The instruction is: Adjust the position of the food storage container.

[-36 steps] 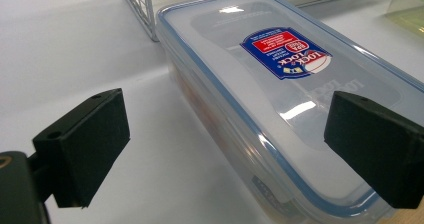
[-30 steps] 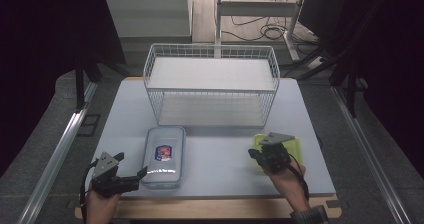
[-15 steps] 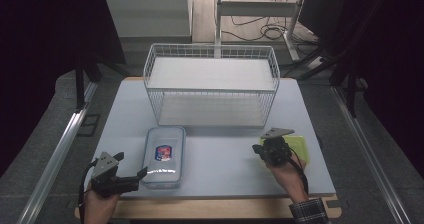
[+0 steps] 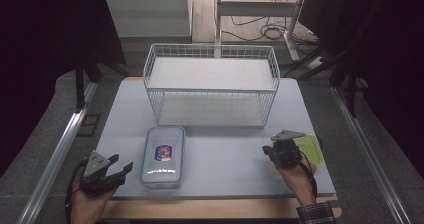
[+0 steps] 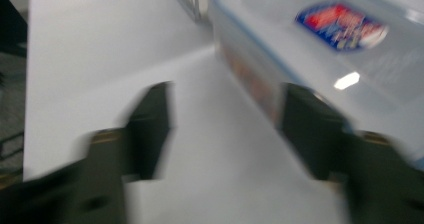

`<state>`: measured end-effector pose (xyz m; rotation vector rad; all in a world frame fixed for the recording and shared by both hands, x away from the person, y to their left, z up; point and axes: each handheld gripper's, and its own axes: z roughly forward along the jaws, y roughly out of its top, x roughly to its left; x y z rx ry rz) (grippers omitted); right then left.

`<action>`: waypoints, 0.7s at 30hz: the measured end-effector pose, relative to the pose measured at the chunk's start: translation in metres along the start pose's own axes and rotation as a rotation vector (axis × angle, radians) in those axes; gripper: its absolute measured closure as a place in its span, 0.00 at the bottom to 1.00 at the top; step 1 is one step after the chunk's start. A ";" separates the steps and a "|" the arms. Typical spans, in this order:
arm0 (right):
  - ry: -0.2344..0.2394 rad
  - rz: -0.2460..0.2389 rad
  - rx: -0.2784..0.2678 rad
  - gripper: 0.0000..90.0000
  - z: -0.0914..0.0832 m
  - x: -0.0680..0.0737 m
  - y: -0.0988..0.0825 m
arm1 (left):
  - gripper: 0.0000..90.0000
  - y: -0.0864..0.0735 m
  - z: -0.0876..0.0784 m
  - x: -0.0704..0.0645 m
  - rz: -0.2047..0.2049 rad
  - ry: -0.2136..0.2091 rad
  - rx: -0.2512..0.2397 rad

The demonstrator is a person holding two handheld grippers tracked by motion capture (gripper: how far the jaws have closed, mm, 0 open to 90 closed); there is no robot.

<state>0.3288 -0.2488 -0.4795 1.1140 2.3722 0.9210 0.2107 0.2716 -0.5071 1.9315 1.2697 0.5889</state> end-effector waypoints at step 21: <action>0.081 -0.061 -0.025 0.99 -0.009 0.030 -0.003 | 1.00 0.015 0.034 -0.062 0.184 -0.322 0.150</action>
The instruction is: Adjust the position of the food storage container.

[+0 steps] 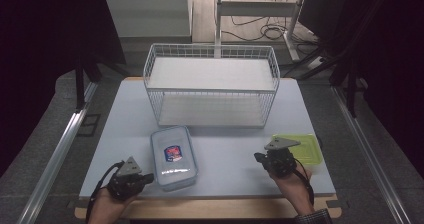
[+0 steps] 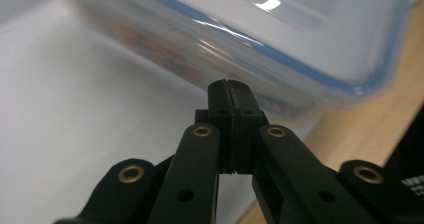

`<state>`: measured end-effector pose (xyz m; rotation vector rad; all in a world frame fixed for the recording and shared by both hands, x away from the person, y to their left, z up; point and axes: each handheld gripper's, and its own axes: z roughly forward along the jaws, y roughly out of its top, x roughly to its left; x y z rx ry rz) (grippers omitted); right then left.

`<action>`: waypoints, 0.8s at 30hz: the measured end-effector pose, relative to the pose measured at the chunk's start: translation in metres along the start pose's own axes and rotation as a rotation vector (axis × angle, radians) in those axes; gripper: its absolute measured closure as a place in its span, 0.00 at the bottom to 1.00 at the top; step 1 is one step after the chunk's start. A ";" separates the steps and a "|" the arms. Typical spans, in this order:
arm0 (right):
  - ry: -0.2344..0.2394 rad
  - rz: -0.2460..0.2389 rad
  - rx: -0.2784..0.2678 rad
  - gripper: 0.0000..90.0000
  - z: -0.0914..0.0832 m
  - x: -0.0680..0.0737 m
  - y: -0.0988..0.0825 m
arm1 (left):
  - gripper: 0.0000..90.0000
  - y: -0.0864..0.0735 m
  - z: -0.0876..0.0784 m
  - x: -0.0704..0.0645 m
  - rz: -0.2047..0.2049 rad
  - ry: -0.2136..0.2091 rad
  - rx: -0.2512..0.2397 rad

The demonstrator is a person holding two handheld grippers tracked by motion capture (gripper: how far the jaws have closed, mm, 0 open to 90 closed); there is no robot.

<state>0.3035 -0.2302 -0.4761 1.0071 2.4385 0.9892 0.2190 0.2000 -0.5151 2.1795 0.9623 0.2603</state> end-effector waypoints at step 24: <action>0.062 -0.047 0.009 0.99 0.017 0.028 0.007 | 1.00 0.049 0.039 0.114 -0.130 0.180 -0.084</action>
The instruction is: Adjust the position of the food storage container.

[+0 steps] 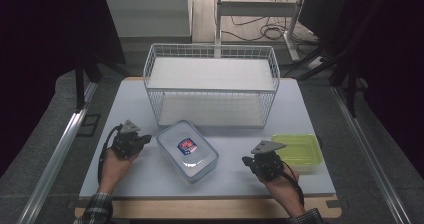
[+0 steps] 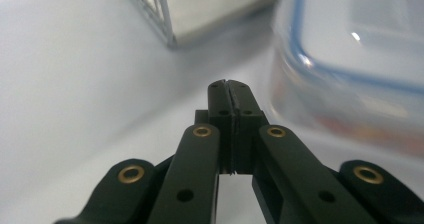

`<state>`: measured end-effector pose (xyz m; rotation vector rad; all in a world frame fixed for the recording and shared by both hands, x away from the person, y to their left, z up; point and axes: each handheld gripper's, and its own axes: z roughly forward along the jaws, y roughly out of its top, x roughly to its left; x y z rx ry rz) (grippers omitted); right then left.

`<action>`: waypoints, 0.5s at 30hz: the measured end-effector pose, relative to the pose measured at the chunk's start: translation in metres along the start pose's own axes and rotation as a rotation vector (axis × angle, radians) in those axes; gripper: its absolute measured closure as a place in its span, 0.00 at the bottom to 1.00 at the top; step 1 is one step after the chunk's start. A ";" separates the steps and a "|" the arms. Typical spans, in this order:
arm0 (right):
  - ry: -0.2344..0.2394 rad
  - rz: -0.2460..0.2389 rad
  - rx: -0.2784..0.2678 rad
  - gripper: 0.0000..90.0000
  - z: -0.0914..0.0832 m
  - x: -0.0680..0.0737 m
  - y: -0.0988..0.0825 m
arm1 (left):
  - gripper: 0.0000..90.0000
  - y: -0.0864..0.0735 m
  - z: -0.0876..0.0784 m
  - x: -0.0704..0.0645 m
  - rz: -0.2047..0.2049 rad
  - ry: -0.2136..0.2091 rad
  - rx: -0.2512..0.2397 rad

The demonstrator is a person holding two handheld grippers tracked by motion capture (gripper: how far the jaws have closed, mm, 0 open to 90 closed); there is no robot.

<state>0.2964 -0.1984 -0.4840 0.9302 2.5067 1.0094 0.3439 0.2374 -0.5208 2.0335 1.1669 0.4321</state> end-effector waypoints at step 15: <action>0.121 -0.004 0.036 0.99 0.004 0.026 0.001 | 1.00 0.002 0.006 -0.035 0.058 -0.127 0.043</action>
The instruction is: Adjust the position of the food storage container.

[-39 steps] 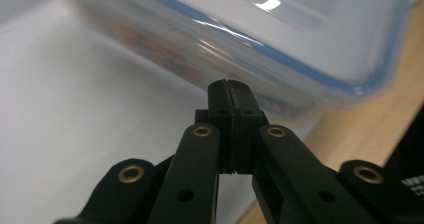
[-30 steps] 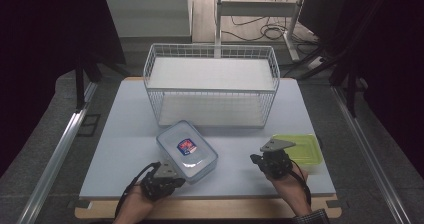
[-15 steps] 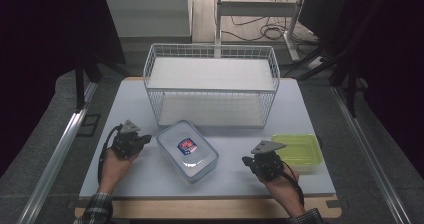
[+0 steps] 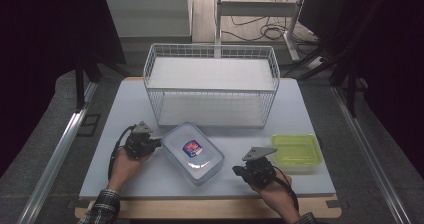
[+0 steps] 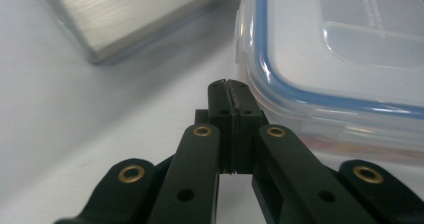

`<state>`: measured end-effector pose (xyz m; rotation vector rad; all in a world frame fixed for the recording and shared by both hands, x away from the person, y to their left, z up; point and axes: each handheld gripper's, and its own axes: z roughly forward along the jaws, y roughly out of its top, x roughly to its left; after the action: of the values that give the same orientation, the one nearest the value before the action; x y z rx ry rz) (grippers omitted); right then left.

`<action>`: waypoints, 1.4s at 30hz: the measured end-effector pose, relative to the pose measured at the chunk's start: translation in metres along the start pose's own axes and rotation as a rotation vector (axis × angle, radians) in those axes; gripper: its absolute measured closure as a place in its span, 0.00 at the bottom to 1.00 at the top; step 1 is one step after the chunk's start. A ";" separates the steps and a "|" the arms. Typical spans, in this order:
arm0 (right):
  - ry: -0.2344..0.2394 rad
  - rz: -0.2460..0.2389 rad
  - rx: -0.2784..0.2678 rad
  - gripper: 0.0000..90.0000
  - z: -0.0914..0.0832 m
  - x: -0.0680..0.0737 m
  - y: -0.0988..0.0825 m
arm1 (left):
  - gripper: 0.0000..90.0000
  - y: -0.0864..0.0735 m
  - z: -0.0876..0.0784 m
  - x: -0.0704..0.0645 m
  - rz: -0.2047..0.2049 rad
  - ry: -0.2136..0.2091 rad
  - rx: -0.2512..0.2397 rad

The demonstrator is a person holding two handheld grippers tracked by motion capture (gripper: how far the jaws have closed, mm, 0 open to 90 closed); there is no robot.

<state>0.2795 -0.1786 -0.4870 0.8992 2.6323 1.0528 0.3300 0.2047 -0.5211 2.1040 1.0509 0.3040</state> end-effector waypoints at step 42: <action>-0.160 0.068 0.044 0.99 0.011 -0.040 0.004 | 0.99 -0.032 -0.025 -0.097 0.063 -0.112 0.061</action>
<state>0.3179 -0.1940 -0.4953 1.0428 2.5189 0.8999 0.2371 0.1555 -0.5152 2.1852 0.9397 0.1842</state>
